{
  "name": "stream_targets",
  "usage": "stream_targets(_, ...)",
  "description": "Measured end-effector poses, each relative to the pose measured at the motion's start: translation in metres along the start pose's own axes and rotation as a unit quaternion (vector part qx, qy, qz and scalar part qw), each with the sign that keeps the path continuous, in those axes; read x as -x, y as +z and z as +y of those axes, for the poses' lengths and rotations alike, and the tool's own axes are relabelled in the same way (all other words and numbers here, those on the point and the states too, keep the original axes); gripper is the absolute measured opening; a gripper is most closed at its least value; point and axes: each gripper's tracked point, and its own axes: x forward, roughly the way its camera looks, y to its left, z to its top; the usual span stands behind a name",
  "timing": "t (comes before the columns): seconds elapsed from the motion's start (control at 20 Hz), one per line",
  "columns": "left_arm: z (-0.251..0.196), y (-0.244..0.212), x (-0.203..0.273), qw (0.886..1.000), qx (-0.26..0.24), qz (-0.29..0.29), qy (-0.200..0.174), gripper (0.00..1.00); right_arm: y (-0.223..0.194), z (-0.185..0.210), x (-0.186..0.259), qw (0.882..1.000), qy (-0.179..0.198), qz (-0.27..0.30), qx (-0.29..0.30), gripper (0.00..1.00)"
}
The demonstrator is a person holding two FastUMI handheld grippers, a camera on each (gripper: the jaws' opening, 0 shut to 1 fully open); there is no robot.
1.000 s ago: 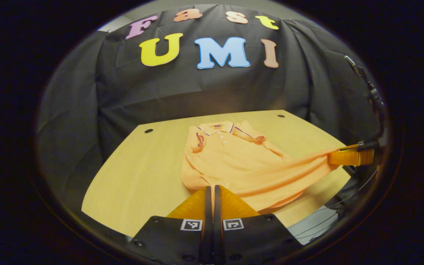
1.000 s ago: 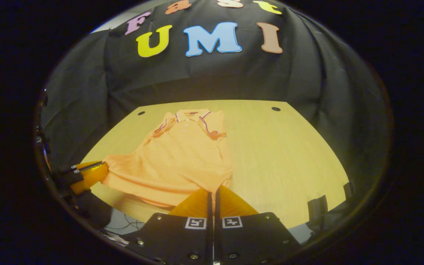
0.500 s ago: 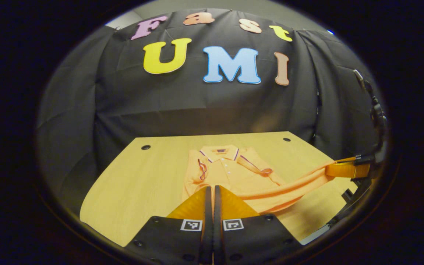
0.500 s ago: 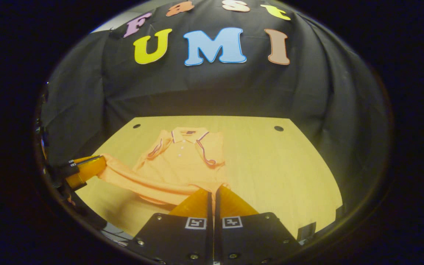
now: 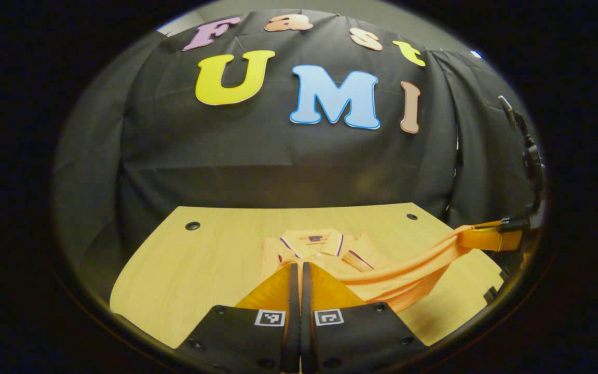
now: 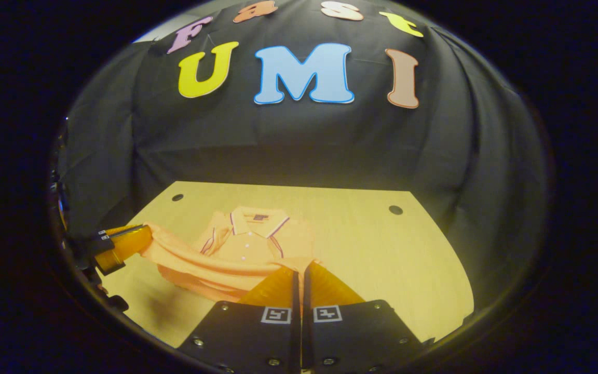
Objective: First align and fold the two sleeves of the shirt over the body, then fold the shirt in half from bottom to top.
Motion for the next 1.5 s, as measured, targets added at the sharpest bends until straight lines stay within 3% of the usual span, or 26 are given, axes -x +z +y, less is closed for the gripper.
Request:
stream_targets(0.3, 0.024, 0.038, -0.049, 1.0, -0.003, -0.014, -0.017, 0.06, 0.037, 0.007, -0.055, 1.0, -0.026, -0.008, 0.006, 0.01)
stream_targets(0.6, 0.038, 0.055, -0.107, 1.0, -0.005, -0.028, -0.008, 0.06, 0.058, 0.004, -0.107, 0.999, -0.033, -0.011, 0.003, 0.01)
stream_targets(1.15, 0.059, 0.031, -0.187, 1.0, -0.003, -0.02, 0.016, 0.06, 0.064, 0.002, -0.202, 0.999, -0.036, -0.01, 0.002, 0.01)
stream_targets(1.5, 0.075, -0.004, -0.225, 1.0, -0.005, 0.004, 0.025, 0.06, 0.04, 0.009, -0.252, 0.999, -0.044, 0.016, 0.021, 0.01)
